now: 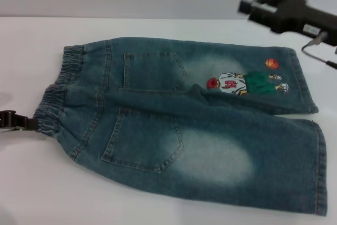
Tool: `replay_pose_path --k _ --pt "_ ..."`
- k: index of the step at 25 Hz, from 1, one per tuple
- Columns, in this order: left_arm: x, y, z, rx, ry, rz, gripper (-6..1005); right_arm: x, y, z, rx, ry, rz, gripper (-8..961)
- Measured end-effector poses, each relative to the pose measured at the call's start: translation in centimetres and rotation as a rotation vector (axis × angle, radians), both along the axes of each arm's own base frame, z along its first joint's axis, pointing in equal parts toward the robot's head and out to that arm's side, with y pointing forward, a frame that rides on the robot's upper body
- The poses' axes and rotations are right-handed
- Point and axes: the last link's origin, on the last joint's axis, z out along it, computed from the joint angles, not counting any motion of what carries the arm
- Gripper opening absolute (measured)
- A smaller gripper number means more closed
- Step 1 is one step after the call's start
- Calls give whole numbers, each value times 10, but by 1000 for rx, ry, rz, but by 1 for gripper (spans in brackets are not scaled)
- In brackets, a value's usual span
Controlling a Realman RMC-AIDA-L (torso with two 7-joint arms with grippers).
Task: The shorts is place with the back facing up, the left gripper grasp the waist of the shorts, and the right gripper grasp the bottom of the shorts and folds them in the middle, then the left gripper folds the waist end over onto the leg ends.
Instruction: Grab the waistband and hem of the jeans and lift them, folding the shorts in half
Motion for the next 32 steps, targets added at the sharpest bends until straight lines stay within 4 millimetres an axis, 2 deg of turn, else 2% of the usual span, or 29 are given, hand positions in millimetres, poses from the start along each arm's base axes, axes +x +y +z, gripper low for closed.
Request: replay_pose_path --k 7,13,18,24,32 --pt "2 4 -1 2 7 -11 41 -17 -27 -4 -253 -25 181 590" --pt "5 4 -7 -3 3 -25 38 -20 -51 18 -382 60 273 591" --pt "6 4 -11 -7 -3 -27 40 -9 -75 32 -549 28 310 591" --pt "7 4 -15 -7 -8 -28 42 8 -92 30 -701 -79 283 590" --pt "11 6 -20 -11 -7 -37 45 17 -114 32 -878 -157 315 590"
